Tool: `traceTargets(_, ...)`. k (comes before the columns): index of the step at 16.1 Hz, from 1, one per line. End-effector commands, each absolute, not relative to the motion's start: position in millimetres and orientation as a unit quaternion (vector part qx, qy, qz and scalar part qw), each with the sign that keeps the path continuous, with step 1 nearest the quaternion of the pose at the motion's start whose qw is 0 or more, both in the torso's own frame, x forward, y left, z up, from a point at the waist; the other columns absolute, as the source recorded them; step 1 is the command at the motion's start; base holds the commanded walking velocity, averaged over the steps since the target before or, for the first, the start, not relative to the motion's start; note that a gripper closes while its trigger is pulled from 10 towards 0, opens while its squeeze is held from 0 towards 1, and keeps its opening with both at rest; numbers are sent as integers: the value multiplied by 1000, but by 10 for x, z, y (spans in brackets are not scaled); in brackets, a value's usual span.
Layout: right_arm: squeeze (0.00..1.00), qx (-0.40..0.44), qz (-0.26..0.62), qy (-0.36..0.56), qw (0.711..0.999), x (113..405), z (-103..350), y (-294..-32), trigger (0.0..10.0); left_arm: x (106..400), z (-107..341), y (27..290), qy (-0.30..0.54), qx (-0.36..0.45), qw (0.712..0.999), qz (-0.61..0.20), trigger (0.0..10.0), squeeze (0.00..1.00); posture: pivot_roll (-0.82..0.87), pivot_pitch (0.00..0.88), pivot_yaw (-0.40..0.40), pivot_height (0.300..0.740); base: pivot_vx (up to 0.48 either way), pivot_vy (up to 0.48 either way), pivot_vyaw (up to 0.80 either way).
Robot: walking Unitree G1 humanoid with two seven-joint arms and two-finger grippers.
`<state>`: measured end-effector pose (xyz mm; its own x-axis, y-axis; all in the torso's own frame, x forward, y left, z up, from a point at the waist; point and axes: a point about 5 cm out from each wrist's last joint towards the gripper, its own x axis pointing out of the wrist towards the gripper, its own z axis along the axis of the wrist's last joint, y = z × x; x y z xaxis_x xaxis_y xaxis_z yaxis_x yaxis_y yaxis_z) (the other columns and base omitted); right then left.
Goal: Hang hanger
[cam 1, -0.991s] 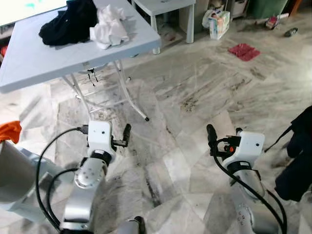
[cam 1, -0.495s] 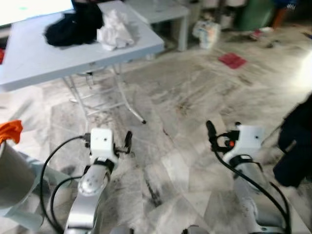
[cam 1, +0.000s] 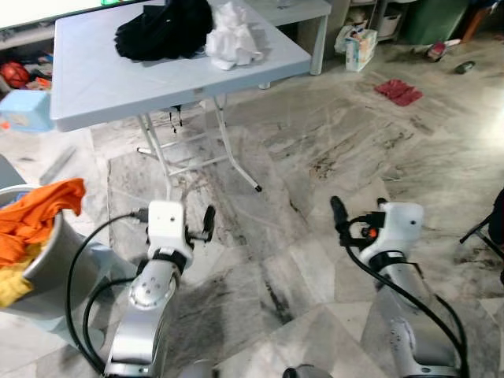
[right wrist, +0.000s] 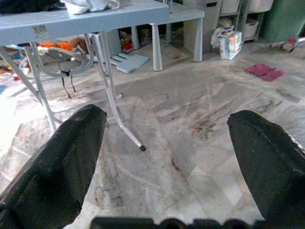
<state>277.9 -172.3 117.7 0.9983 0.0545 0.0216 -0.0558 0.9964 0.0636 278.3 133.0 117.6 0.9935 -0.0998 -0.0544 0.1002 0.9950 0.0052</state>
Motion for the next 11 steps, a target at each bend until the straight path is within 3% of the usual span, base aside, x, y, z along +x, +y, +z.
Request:
traceTargets(1,0,36,37,-11,999,2768,1182,-1650,10000,2767,1151,1418,33,13,999,-32,10000,0,20,162,-2,740,0,480,0)
traceTargets(6,0,37,36,-12,999,2779,1187,-1650,10000,2775,1158,1394,30,12,999,-34,10000,0,16,164,-3,740,0,447,0)
traceTargets(9,0,30,43,-15,999,2779,1199,-1634,10000,2773,1188,1376,18,9,999,-39,10000,0,17,164,-6,740,0,0,0)
traceTargets(11,0,23,50,-19,998,2781,1208,-1612,10000,2760,1193,1353,15,6,998,-53,10000,0,16,163,-7,740,0,0,800)
